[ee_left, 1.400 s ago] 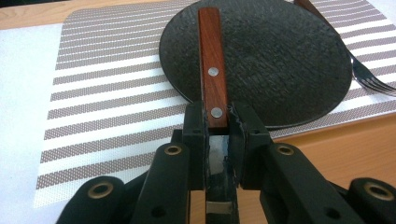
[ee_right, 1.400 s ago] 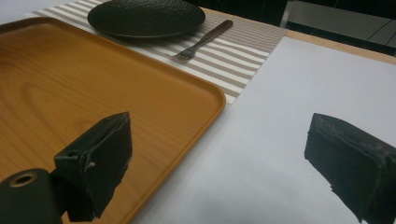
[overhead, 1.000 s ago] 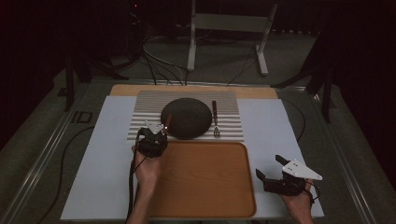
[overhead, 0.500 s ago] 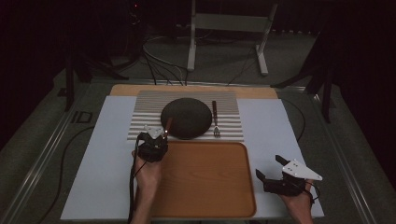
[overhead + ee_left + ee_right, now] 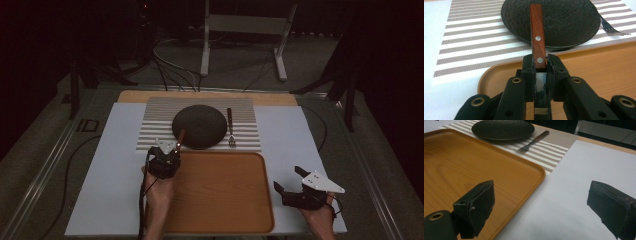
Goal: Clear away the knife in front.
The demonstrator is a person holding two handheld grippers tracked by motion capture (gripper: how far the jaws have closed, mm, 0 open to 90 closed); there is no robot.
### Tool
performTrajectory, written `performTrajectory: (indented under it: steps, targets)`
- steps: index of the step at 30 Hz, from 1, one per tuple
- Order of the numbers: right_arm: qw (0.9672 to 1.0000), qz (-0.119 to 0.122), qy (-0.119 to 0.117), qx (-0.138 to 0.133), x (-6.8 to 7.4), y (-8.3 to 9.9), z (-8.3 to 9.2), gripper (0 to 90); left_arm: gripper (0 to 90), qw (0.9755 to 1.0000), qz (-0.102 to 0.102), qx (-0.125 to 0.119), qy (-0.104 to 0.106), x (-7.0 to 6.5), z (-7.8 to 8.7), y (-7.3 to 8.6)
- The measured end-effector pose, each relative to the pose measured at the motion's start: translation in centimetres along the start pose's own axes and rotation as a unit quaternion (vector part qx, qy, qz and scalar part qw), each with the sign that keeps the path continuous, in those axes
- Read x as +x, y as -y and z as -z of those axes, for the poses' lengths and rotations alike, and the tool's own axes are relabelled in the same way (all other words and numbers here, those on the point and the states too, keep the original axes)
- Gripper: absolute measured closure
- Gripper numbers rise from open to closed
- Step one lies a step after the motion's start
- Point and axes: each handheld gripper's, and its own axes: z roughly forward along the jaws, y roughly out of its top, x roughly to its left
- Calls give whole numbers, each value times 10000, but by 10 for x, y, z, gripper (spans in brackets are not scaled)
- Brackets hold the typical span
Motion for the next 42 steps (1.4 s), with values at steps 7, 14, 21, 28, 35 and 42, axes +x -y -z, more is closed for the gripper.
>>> performTrajectory:
  steps: [7, 14, 21, 28, 35, 42]
  targets:
    - [10000, -1, -4, 8, 0, 0, 0, 75, 781, 10000, 40, 11, 11, -2, 3, 6]
    - [10000, -5, -6, 9, 0, 0, 0, 75, 780, 10000, 93, 18, 10, -5, 6, 13]
    - [10000, -8, -9, 9, 0, 0, 0, 75, 780, 9999, 127, 33, -13, -6, 8, 21]
    - [10000, -1, -16, 23, 1, 0, 0, 75, 780, 9997, 216, 61, -57, -3, 12, 31]
    - [10000, 0, -16, 27, 1, 0, 0, 75, 780, 9994, 296, 99, -118, 0, 14, 40]
    - [10000, 6, -23, 29, 1, 0, -1, 75, 780, 9987, 424, 201, -173, 7, 15, 47]
